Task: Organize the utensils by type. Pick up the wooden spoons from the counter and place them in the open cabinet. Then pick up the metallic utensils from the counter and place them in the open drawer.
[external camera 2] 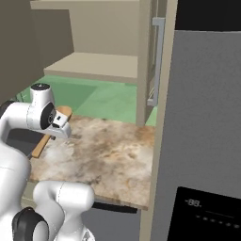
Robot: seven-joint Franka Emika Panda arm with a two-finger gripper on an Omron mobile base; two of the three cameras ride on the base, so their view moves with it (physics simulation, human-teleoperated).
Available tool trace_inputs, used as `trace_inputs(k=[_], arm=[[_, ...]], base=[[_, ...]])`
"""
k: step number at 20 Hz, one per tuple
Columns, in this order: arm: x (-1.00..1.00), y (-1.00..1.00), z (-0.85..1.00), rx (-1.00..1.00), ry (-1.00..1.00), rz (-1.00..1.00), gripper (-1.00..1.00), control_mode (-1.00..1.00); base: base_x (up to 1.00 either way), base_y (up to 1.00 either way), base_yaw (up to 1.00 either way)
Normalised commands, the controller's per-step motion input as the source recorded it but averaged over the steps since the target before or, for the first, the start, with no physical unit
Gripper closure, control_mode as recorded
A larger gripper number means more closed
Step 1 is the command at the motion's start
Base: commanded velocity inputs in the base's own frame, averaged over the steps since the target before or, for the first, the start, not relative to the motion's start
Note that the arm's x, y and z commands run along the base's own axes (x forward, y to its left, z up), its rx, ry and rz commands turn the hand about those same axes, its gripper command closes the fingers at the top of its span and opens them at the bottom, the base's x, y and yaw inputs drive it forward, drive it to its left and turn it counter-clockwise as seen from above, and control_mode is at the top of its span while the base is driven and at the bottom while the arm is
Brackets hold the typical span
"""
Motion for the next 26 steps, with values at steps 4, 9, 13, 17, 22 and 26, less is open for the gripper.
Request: trace_inputs(k=[4, 9, 13, 17, 22, 26], arm=[[0.0, 0.0, 0.0, 0.0, 0.0, 0.0, 1.0, 1.0], [0.0, 0.0, 0.0, 0.0, 0.0, 0.0, 1.0, 1.0], [0.0, 0.0, 0.0, 0.0, 0.0, 0.0, 1.0, 1.0], [0.0, 0.0, 0.0, 0.0, 0.0, 0.0, 1.0, 1.0], [0.0, -0.01, 0.0, 0.0, 0.0, 0.0, 1.0, -1.0], [0.0, -0.15, 0.2, 0.14, -0.08, 0.07, 1.0, -1.0]], base=[[0.1, -0.01, 0.0], [0.0, 0.0, 0.0], [0.0, 0.0, 0.0], [0.0, 0.0, 0.0], [0.0, -0.06, 0.0], [0.0, 0.0, 0.0]])
